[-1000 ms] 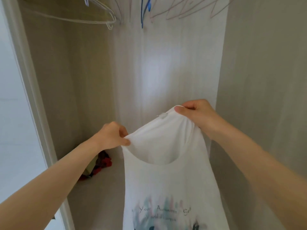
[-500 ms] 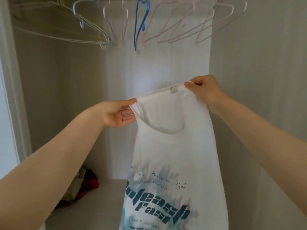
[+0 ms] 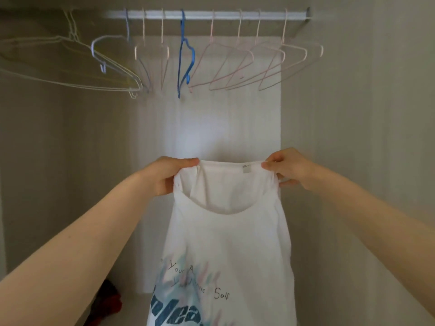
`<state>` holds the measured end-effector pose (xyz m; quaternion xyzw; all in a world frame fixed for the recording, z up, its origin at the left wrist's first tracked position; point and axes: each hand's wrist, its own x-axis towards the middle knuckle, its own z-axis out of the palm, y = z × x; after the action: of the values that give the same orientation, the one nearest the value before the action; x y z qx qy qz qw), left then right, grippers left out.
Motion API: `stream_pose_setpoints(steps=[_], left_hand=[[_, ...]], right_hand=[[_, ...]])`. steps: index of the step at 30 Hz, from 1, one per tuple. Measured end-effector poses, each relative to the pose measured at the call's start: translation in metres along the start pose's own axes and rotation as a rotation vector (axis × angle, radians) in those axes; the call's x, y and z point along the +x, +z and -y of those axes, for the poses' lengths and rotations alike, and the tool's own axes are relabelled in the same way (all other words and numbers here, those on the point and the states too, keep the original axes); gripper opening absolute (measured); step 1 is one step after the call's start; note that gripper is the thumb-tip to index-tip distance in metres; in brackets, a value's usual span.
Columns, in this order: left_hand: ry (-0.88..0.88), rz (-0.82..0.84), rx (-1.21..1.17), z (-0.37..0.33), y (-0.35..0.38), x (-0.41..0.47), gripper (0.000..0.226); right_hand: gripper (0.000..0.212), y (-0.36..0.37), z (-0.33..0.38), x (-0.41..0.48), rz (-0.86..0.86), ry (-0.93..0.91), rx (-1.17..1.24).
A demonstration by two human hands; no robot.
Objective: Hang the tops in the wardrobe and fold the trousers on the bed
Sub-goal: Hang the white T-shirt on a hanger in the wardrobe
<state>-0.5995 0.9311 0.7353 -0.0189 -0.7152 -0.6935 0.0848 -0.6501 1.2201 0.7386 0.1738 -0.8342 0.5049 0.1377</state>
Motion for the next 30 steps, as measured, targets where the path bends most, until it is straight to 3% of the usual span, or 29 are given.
stream_pose_setpoints(steps=[5,12,18,25,30], left_hand=[[0.058,-0.028,-0.107,-0.015,0.010,0.019,0.026],[0.126,-0.021,-0.085,-0.045,0.018,0.043,0.035],[0.232,-0.115,0.015,-0.074,0.024,0.063,0.040],[0.282,-0.121,0.085,-0.090,0.027,0.079,0.042],[0.316,-0.125,0.100,-0.097,0.030,0.091,0.032]], right_hand=[[0.013,-0.006,0.008,0.011,0.052,-0.019,-0.178],[0.012,-0.023,0.046,0.029,0.093,-0.057,-0.497],[0.019,-0.056,0.108,0.030,-0.112,-0.199,-0.520],[0.020,-0.092,0.166,0.036,-0.408,-0.393,-0.370],[0.022,-0.107,0.188,0.061,-0.583,-0.423,-0.563]])
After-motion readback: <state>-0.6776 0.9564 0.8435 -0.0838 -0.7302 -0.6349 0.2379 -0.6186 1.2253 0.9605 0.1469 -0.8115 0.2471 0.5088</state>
